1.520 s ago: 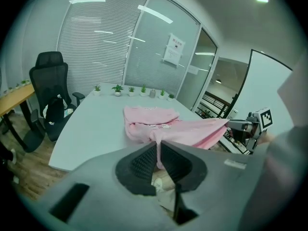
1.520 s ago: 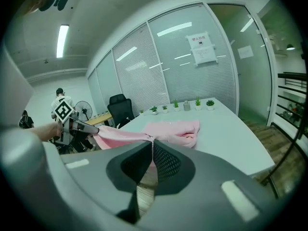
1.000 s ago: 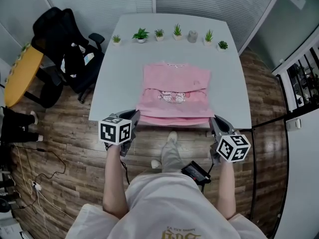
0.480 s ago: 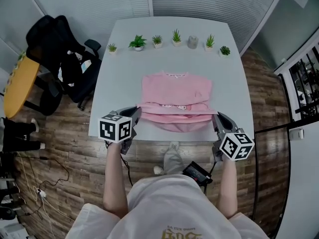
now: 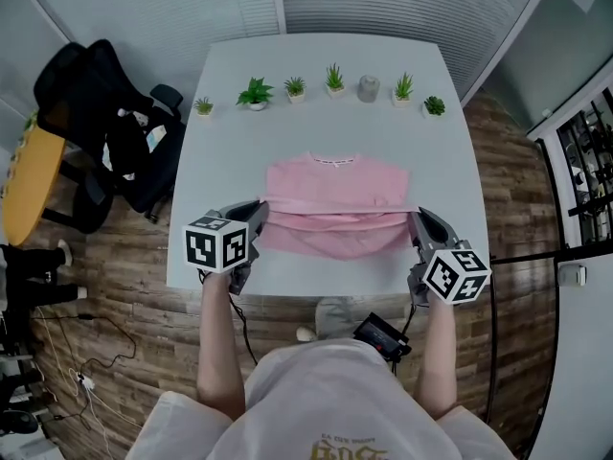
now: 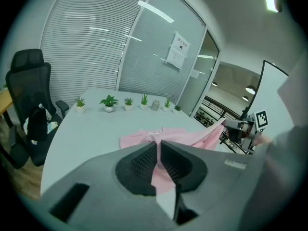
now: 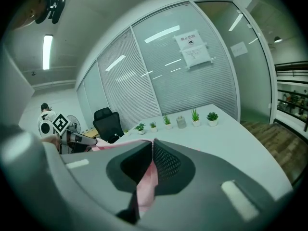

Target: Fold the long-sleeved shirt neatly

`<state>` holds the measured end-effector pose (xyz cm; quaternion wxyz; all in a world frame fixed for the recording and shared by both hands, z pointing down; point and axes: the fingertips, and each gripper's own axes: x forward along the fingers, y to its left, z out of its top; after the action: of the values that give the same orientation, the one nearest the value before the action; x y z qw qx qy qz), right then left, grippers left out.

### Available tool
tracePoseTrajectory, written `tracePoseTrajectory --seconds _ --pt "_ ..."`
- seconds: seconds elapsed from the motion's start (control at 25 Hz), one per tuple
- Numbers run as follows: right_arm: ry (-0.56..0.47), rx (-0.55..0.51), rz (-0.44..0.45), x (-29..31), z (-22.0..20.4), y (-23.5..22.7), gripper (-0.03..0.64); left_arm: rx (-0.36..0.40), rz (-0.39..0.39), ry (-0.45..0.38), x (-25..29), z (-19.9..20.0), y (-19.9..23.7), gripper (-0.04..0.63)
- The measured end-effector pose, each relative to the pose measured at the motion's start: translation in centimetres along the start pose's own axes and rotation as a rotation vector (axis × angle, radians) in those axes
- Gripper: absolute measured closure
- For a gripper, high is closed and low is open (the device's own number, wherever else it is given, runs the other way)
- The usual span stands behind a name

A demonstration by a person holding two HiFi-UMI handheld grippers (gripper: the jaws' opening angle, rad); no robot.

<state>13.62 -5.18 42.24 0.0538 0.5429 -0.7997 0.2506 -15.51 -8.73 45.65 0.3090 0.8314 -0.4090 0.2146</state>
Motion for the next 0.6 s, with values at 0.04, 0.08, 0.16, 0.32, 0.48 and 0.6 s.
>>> tracePoseTrajectory --seconds 0.04,0.08,0.16,0.32,0.48,0.6 --pt "0.001 0.001 0.001 0.7 0.3 -0.2 0.598 -0.002 0.0 0.001 0.4 0.4 0.4 0.564" --pt "0.002 0.002 0.001 1.3 0.6 -0.5 0.597 -0.004 0.0 0.002 0.8 0.9 0.7 0.563" --pt "0.004 0.003 0.002 2.6 1.2 -0.9 0.598 -0.009 0.0 0.005 1.7 1.6 1.3 0.563" --pt "0.021 0.007 0.004 5.1 1.8 -2.3 0.598 -0.024 0.003 0.02 3.9 2.6 2.5 0.563" --pt "0.049 0.017 0.006 7.9 1.8 -3.9 0.598 -0.044 0.005 0.044 6.5 3.3 4.0 0.563" --pt "0.076 0.032 0.008 9.7 1.4 -5.0 0.597 -0.055 0.011 0.072 8.4 3.3 4.9 0.563"
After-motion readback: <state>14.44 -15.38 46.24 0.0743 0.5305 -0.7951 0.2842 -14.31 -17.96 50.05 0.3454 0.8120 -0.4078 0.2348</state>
